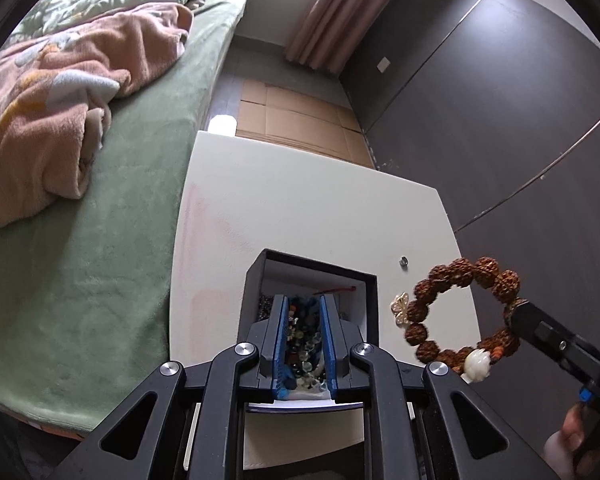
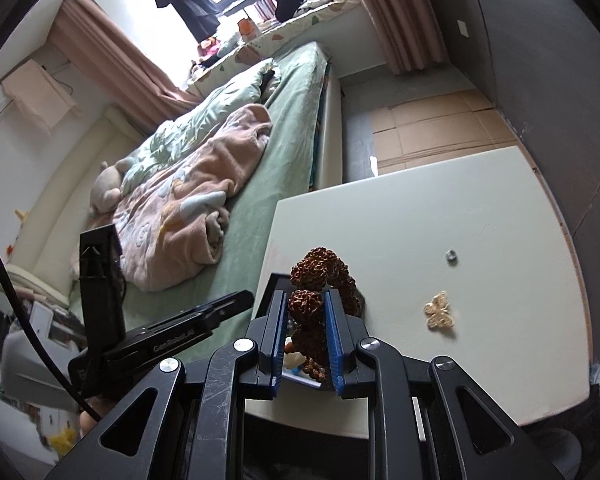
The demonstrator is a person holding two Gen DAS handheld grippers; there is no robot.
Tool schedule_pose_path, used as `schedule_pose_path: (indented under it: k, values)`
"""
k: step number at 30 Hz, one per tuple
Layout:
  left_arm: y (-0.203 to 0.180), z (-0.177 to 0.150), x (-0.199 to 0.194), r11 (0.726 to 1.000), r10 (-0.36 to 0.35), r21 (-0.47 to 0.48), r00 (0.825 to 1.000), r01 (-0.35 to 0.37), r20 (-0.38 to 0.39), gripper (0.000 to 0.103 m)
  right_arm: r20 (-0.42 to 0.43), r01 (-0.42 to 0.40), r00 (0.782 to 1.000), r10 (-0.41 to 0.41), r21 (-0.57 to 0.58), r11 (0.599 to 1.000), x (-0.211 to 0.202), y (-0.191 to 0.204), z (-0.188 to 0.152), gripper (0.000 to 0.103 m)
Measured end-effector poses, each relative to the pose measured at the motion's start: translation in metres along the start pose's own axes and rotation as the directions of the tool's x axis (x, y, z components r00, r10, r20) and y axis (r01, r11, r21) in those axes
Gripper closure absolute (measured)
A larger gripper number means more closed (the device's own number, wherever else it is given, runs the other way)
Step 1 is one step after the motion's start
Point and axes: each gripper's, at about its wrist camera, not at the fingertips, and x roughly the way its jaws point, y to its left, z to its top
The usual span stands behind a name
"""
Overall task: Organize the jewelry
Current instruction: 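Lower the chain into the box and open the left tool while the right tool carries the brown bracelet over, then lower the brown bead bracelet into the box and open the right tool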
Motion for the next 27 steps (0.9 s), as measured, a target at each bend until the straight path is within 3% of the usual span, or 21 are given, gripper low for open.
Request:
schedule_pose_path:
  k: [3,5,7,16,27]
  values:
    - [0.006,-0.002,-0.005,1.000,0.006,-0.017,1.000,-0.006,0.011,0.075,-0.020,-0.025,0.999,0.025,-0.004,1.000,0.011,0.006,0.001,0.083]
    - [0.013,-0.003,-0.012,0.999,0.004,-0.035,0.999,-0.003,0.037,0.044,-0.029,-0.029,0.999,0.029,-0.006,1.000,0.017,0.010,0.001,0.083]
    - [0.020,-0.004,-0.021,0.999,0.018,-0.052,0.997,-0.015,0.068,0.032,-0.039,-0.037,0.999,0.037,-0.006,0.999,0.024,0.013,0.001,0.083]
    - [0.055,-0.003,-0.042,0.990,0.062,-0.133,0.993,-0.048,0.097,0.032,-0.097,-0.115,0.989,0.115,0.007,0.993,0.059,0.035,-0.001,0.083]
    - [0.053,-0.007,-0.045,0.991,0.042,-0.130,0.994,-0.029,0.096,0.032,-0.083,0.022,0.996,-0.021,0.003,1.000,0.059,0.028,-0.001,0.083]
